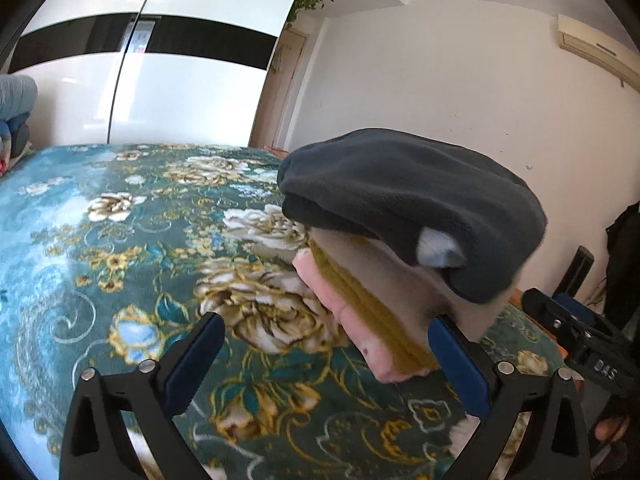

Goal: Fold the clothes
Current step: 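Lower the folded jacket onto the clothes stack and open both grippers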

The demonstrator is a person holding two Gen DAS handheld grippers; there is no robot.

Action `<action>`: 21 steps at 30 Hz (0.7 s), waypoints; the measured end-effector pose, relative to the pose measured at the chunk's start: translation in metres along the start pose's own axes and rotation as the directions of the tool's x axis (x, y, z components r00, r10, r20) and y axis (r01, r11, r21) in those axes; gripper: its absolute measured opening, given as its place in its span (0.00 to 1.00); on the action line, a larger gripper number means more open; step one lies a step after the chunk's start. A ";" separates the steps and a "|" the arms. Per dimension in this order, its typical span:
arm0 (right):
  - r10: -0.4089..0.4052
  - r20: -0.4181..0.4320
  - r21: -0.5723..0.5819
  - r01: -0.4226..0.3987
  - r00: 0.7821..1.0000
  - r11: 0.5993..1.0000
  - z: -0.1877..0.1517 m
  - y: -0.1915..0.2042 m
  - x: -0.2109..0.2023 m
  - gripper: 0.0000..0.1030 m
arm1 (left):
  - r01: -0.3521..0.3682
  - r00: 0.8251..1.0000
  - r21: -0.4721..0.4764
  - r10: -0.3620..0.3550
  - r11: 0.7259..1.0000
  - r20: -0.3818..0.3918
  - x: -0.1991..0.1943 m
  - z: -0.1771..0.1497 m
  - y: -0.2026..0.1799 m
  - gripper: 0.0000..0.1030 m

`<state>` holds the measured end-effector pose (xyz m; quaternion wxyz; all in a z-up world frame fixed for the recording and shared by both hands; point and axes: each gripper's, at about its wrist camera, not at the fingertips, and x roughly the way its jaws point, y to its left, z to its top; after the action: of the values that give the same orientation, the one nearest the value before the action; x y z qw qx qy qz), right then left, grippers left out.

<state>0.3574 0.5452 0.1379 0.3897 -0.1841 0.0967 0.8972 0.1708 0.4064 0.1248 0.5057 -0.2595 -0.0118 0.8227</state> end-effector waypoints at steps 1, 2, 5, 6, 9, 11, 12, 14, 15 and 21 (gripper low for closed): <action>-0.020 0.012 -0.006 0.020 1.000 1.000 -0.002 0.001 0.003 1.00 | -0.006 1.000 0.004 0.006 1.000 0.010 0.004 0.000 0.000 1.00; -0.039 0.023 -0.012 0.040 0.999 0.999 -0.004 0.002 0.005 1.00 | -0.009 1.000 0.001 0.009 1.000 0.021 0.007 -0.002 0.000 1.00; -0.091 0.048 -0.043 0.093 0.995 0.995 -0.013 0.007 0.012 1.00 | -0.014 0.999 0.001 0.014 1.000 0.034 0.014 -0.011 0.005 1.00; -0.108 0.054 -0.054 0.111 0.993 0.992 -0.016 0.008 0.014 1.00 | -0.021 0.999 0.009 0.021 1.000 0.036 0.016 -0.013 0.006 1.00; -0.142 0.058 -0.055 0.145 0.988 0.988 -0.024 0.008 0.018 1.00 | -0.037 0.998 -0.006 0.037 0.999 0.045 0.017 -0.014 0.015 1.00; -0.163 0.060 -0.054 0.166 0.985 0.985 -0.029 0.008 0.022 1.00 | -0.020 0.998 -0.029 0.022 0.999 0.051 0.016 -0.014 0.020 1.00; -0.167 0.053 -0.049 0.169 0.985 0.984 -0.032 0.007 0.024 1.00 | -0.017 0.998 -0.034 0.019 0.999 0.055 0.015 -0.014 0.021 1.00; -0.173 0.038 -0.036 0.175 0.984 0.984 -0.034 0.005 0.028 1.00 | -0.017 0.998 -0.040 0.019 0.999 0.064 0.013 -0.014 0.023 1.00; -0.174 0.036 -0.031 0.175 0.984 0.984 -0.034 0.004 0.028 1.00 | -0.016 0.997 -0.041 0.019 0.999 0.068 0.012 -0.014 0.023 1.00; -0.173 0.032 -0.022 0.174 0.984 0.984 -0.035 0.001 0.026 1.00 | -0.017 0.997 -0.018 0.018 1.000 0.080 0.010 -0.015 0.017 1.00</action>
<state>0.3491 0.5509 0.0954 0.4655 -0.1832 0.0633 0.8636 0.1603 0.4025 0.1029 0.4953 -0.2309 -0.0371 0.8366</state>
